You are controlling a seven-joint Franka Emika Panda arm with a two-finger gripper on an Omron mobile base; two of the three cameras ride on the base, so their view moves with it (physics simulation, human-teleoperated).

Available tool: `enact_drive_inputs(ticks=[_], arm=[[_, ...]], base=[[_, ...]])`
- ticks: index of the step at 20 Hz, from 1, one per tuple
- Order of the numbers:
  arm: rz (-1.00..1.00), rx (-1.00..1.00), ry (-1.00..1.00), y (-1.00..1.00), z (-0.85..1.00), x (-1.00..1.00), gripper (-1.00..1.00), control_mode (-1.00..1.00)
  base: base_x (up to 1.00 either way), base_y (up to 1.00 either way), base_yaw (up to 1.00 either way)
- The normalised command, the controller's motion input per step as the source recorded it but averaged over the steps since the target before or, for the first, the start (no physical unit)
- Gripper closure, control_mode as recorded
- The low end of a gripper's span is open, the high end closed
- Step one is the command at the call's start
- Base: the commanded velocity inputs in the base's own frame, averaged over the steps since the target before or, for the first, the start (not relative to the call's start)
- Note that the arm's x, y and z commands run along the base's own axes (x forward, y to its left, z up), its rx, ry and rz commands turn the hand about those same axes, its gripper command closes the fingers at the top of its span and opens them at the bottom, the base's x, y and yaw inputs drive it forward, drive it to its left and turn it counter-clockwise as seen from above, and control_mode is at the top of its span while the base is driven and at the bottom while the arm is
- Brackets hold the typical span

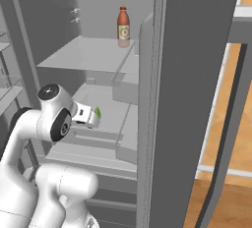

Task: Grab a lemon wedge from the fridge and one ice cube from the ice bowl, and put them in the glass of lemonade.

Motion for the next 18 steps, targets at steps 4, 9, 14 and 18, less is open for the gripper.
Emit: enact_drive_inputs(ticks=[4, 9, 14, 18], arm=[[0.0, 0.0, 0.06, 0.0, -0.35, 0.48, -1.0, -1.0], [0.01, 0.03, 0.0, 0.0, -0.13, 0.52, -1.0, -1.0], [0.04, 0.06, 0.0, 0.0, -0.01, 0.46, -1.0, -1.0], [0.05, 0.02, 0.0, 0.07, -0.11, 0.41, -1.0, -1.0]], base=[[0.0, 0.0, 0.0], [0.0, 0.0, 0.0], [0.0, 0.0, 0.0], [0.0, 0.0, 0.0]])
